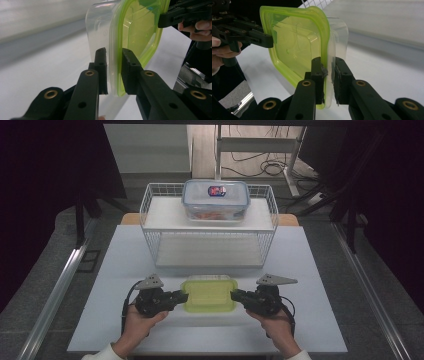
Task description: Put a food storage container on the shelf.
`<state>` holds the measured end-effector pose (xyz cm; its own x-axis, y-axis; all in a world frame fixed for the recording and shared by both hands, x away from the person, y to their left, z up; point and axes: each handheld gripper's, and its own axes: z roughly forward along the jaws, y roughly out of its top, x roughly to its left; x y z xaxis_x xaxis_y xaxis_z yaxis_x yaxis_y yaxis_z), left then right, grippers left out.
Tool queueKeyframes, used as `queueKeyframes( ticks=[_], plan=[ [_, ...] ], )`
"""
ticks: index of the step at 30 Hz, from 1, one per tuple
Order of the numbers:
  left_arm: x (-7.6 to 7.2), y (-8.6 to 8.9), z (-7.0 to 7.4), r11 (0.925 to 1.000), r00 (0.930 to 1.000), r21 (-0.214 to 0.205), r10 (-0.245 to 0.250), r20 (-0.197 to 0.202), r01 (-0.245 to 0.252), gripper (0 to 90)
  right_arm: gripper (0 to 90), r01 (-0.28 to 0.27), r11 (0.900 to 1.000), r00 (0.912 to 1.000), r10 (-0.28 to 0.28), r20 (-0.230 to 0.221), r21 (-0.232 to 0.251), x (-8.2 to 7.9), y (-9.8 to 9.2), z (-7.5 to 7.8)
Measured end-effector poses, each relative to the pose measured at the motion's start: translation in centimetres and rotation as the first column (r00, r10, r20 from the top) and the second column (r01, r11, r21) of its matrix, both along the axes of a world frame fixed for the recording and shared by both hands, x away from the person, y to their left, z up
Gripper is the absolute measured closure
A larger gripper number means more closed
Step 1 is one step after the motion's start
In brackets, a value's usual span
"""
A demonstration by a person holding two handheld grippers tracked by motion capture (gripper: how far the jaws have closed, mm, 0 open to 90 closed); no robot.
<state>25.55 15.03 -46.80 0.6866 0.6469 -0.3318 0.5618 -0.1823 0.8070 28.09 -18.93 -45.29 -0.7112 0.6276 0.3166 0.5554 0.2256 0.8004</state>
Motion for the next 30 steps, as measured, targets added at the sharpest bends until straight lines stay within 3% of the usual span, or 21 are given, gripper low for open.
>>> queueKeyframes(
  ticks=[10,30],
  plan=[
    [1.0,0.3,2.5,1.0,0.9996,-0.004,0.002,0.028,-0.002,76.8,79.7,-0.005,0.9999,0.9986,0.006,0.052,-0.01,0.8,0.4,3.0],
    [2.9,0.4,7.0,0.9998,0.995,-0.019,0.011,0.099,-0.009,77.0,79.8,0.003,1.0,0.9939,-0.003,0.11,0.002,2.8,0.4,6.8]
  ],
)
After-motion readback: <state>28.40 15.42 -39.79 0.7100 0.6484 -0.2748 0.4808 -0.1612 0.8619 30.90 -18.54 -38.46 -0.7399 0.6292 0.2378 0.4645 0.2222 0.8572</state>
